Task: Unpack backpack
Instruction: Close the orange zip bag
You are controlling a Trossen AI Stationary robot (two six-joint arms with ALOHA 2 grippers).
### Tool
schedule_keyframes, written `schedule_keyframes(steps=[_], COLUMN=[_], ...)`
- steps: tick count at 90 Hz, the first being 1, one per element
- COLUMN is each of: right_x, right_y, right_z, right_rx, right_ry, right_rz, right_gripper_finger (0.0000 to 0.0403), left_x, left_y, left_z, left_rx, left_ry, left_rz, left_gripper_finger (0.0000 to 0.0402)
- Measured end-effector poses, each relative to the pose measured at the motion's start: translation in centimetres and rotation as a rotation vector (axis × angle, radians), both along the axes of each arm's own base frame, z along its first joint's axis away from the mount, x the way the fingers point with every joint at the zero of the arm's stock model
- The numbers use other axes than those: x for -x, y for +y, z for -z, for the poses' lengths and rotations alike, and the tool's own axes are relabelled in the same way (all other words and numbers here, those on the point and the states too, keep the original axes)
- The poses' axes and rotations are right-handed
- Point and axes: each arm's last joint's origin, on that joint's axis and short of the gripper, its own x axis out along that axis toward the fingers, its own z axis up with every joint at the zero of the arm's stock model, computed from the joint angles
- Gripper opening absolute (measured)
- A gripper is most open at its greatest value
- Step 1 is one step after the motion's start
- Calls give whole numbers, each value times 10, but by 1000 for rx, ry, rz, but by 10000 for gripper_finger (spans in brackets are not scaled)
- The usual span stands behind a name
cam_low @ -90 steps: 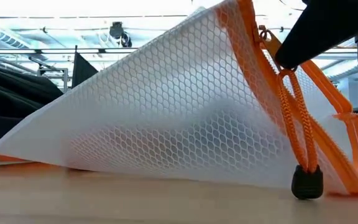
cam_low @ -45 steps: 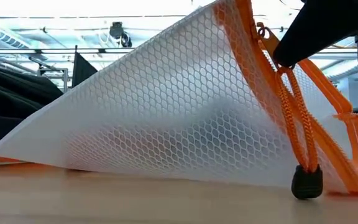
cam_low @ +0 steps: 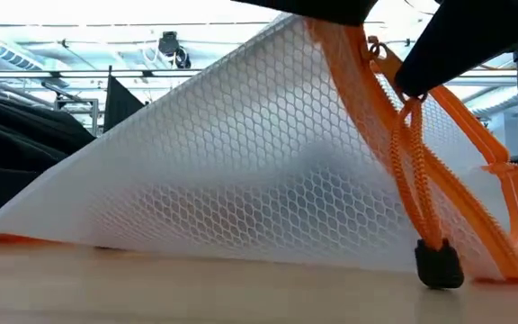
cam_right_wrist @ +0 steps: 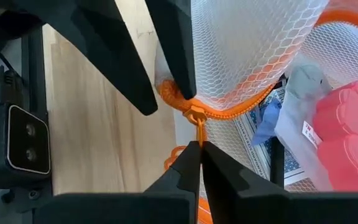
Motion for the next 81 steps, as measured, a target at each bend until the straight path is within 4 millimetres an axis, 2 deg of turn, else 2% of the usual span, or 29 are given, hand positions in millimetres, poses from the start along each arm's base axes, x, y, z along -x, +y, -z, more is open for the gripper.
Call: schedule_keyframes(steps=[34,59,81], right_x=[0,0,0], right_y=[0,0,0], right_z=[0,0,0], right_rx=[1,1,0], right_ry=[-2,-1,1], right_rz=[1,1,1], right_gripper_finger=[0,0,0], left_x=[-1,-1,-1], left_y=[1,1,1], left_z=[0,0,0], left_rx=[-5,2,17], left_ry=[-1,-7,-9], left_rz=[-10,-10,-15], left_gripper_finger=[79,10,7])
